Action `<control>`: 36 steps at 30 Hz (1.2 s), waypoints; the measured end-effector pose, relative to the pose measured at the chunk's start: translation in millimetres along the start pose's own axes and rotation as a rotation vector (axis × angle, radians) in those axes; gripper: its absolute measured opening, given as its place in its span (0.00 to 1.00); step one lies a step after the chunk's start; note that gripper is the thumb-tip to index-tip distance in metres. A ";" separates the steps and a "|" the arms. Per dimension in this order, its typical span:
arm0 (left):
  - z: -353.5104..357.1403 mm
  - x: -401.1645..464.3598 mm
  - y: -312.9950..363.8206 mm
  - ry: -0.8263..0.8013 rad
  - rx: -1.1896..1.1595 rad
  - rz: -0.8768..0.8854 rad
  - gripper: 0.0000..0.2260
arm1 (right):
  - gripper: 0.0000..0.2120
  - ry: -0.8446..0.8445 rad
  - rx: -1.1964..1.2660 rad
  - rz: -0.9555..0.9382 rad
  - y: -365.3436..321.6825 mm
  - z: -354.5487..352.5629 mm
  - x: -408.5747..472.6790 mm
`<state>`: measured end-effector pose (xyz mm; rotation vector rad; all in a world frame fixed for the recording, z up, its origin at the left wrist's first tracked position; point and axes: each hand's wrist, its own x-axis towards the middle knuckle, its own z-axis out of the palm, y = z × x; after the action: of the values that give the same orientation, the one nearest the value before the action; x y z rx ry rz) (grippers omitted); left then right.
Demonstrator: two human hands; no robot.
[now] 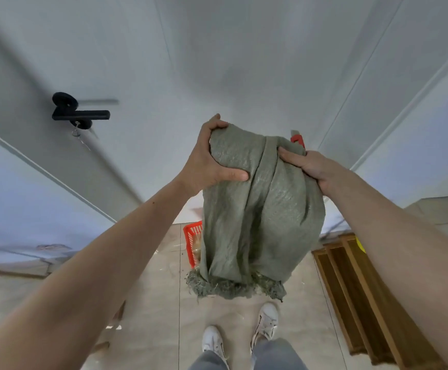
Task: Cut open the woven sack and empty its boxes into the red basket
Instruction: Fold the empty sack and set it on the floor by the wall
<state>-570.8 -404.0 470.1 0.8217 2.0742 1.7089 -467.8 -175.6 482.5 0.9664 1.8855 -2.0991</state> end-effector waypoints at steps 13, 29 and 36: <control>66.0 -21.4 17.3 -0.138 -0.226 -0.354 0.43 | 0.37 0.302 0.015 -0.163 76.2 -48.0 -112.9; 256.4 -118.1 64.7 -0.605 -0.246 -0.724 0.25 | 0.39 0.560 0.047 -0.142 187.8 -143.2 -251.2; 332.4 -162.0 64.7 -0.912 -0.197 -0.458 0.62 | 0.19 0.595 0.283 0.009 244.4 -211.2 -324.3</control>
<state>-235.4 -238.0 440.4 0.7746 1.3033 0.9829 -14.0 -121.1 459.1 1.8269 1.8145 -2.2877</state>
